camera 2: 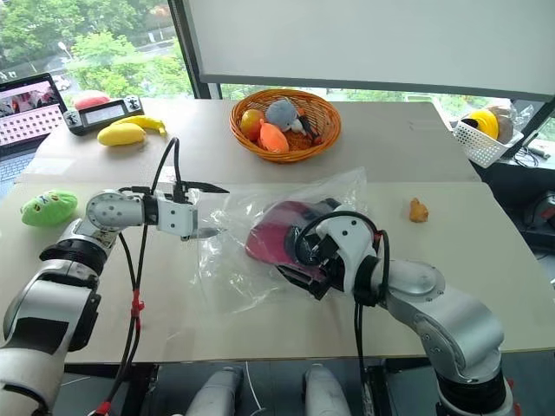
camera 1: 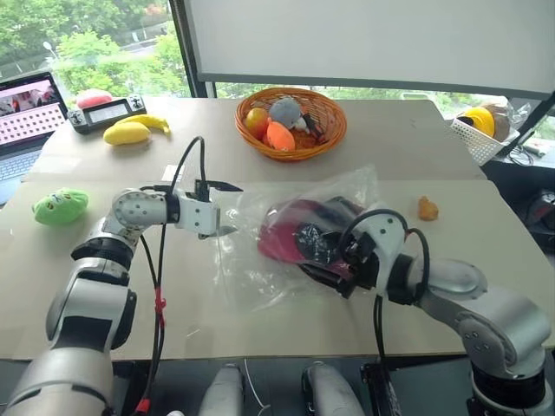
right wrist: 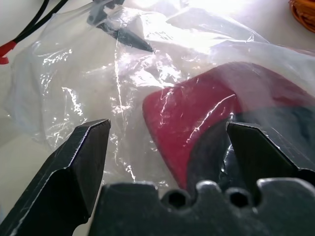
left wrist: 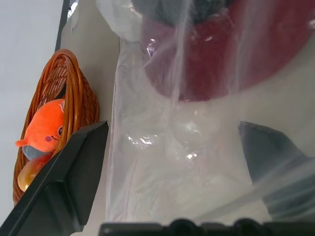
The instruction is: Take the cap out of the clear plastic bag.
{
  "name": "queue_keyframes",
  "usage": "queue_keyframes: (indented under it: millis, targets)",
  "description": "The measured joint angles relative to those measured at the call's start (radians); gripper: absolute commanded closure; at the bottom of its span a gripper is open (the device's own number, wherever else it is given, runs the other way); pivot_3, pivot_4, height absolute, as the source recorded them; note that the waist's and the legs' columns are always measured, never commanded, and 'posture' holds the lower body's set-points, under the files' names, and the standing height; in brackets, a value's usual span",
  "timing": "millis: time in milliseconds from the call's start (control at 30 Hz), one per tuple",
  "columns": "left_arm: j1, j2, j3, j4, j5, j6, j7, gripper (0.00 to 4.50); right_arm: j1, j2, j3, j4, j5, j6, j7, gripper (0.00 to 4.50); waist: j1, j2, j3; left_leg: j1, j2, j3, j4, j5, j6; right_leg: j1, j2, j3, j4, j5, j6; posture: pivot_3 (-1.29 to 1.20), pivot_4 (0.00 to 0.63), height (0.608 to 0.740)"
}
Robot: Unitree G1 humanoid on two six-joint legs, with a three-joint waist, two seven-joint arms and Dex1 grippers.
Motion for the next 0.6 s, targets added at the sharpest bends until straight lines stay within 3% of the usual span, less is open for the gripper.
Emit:
queue_keyframes:
  millis: [333, 600]
  targets:
    - [-0.020, 0.001, -0.057, 0.063, 0.097, -0.020, 0.127, 4.35, 0.042, -0.005, -0.023, -0.021, 0.016, 0.017, -0.054, 0.00, 0.000, 0.000, 0.000, 0.000, 0.000, 0.000, 0.001, 0.000, 0.000, 0.000, 0.000, 0.000, 0.001, 0.000, 0.000, 0.00, 0.150, 0.733]
    - [-0.024, 0.007, -0.080, 0.067, 0.142, -0.007, 0.202, 4.49, 0.068, -0.046, -0.029, -0.018, 0.016, 0.018, -0.064, 0.00, 0.000, 0.000, 0.000, 0.000, 0.000, 0.000, 0.001, 0.000, 0.000, 0.000, 0.000, 0.000, 0.001, 0.000, 0.000, 0.00, 0.150, 0.733]
